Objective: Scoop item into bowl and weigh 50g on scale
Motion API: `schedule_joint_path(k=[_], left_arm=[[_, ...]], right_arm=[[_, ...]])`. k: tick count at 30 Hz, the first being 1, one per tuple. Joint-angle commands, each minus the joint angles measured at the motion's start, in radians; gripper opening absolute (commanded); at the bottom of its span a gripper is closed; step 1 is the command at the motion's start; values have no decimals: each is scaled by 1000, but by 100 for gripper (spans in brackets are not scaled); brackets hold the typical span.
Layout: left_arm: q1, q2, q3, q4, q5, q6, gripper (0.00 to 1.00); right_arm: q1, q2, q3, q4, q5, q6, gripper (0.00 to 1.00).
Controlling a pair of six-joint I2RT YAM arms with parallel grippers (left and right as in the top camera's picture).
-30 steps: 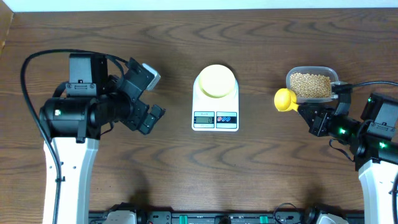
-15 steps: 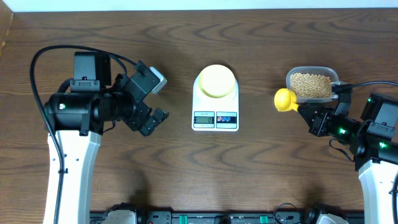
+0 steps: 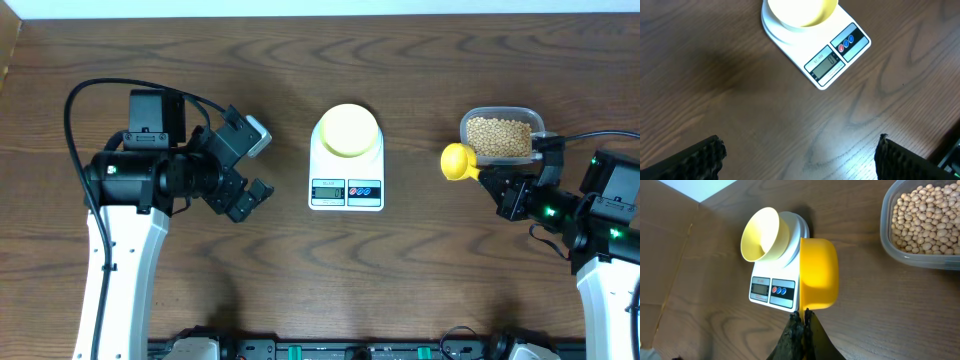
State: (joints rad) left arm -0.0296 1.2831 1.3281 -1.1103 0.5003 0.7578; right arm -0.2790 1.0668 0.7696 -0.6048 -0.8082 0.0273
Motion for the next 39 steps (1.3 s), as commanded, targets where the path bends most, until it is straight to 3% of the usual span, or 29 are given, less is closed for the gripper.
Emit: schedule_joint_path(k=[1, 28, 30, 34, 36, 39], left_arm=[[4, 2, 0, 1, 24, 9, 98], [4, 2, 0, 0, 23, 8, 98], [4, 2, 0, 0, 23, 8, 98], [4, 2, 0, 0, 23, 8, 98], [4, 2, 0, 0, 23, 8, 98], [4, 2, 0, 0, 23, 8, 98]], right_arm=[[6, 0, 16, 1, -10, -26, 1], [6, 0, 16, -18, 16, -32, 1], [6, 0, 16, -24, 16, 24, 1], [6, 0, 17, 10, 0, 294, 1], [6, 0, 17, 95, -51, 464, 1], [6, 0, 17, 204, -65, 581, 1]])
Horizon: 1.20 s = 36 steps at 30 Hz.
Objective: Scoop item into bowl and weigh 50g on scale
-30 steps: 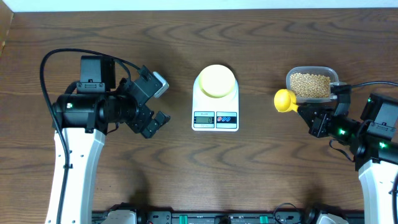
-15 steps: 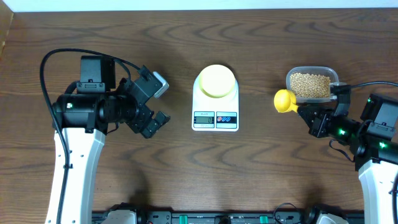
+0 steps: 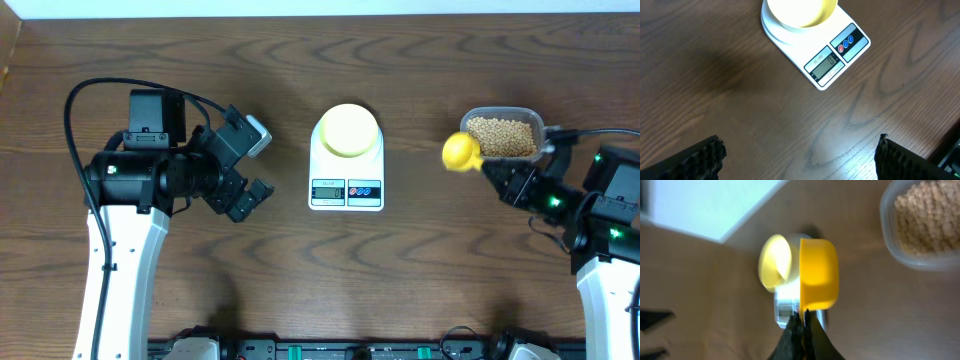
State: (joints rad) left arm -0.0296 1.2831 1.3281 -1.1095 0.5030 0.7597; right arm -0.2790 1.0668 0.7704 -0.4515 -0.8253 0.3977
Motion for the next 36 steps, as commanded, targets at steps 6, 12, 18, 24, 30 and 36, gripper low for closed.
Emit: schedule_joint_path(k=[6, 12, 18, 24, 30, 36], left_arm=[[4, 2, 0, 0, 21, 6, 98], [4, 2, 0, 0, 21, 6, 98], [4, 2, 0, 0, 21, 6, 98], [4, 2, 0, 0, 21, 6, 98], [4, 2, 0, 0, 21, 6, 98], [4, 2, 0, 0, 21, 6, 98]], right_arm=[[6, 0, 18, 213, 8, 331, 1], [6, 0, 31, 203, 37, 271, 1], [6, 0, 103, 48, 274, 42, 1], [74, -2, 314, -184, 409, -66, 1], [159, -30, 430, -407, 408, -48, 1], [189, -69, 431, -526, 408, -87, 1]])
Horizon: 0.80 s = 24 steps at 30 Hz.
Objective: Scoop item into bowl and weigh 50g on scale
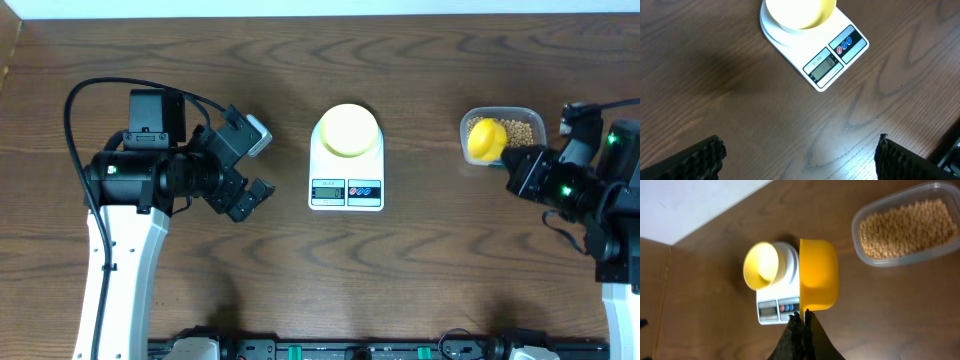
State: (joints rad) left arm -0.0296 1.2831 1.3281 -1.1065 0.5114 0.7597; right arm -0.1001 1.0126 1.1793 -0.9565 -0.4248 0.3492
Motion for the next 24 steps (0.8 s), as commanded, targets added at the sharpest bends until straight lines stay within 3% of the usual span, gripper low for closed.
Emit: schedule_joint_path(k=[1, 7, 12, 18, 24], left_arm=[[4, 2, 0, -3, 12, 6, 98], [4, 2, 0, -3, 12, 6, 98], [4, 2, 0, -3, 12, 6, 98], [4, 2, 0, -3, 12, 6, 98], [4, 2, 0, -3, 12, 6, 98]], right_arm=[[10, -16, 22, -44, 8, -53, 1], [10, -15, 21, -96, 17, -81, 1], [10, -6, 21, -101, 184, -85, 1], [10, 29, 21, -95, 210, -258, 1], [10, 98, 20, -65, 259, -278, 1]])
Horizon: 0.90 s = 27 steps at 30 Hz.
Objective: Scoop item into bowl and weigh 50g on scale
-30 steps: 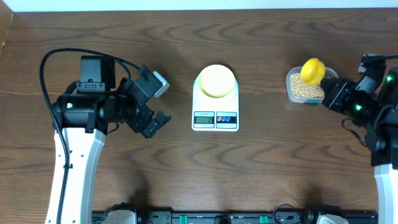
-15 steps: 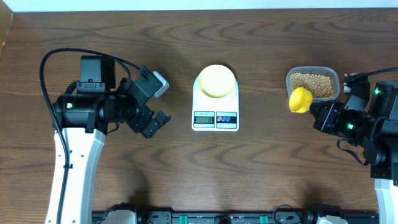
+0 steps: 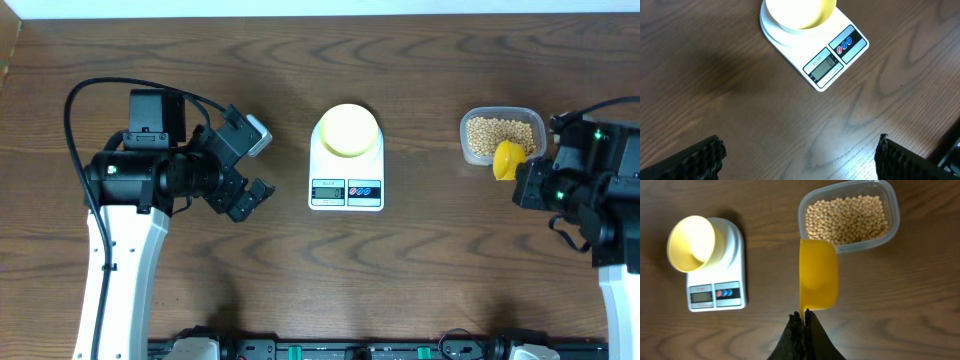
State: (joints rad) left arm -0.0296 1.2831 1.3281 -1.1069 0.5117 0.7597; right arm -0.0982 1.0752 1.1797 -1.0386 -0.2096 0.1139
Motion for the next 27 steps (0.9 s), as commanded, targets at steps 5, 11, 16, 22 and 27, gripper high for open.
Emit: schedule_joint_path(k=[5, 11, 16, 22, 27], left_arm=[[4, 2, 0, -3, 12, 6, 98], [4, 2, 0, -3, 12, 6, 98], [4, 2, 0, -3, 12, 6, 98], [4, 2, 0, -3, 12, 6, 98], [4, 2, 0, -3, 12, 6, 98]], right_arm=[[8, 125, 20, 50, 43, -35, 1], [8, 188, 28, 51, 39, -7, 1], [8, 188, 61, 37, 39, -7, 1], [8, 188, 79, 33, -103, -89, 1], [8, 188, 79, 42, -115, -64, 1]])
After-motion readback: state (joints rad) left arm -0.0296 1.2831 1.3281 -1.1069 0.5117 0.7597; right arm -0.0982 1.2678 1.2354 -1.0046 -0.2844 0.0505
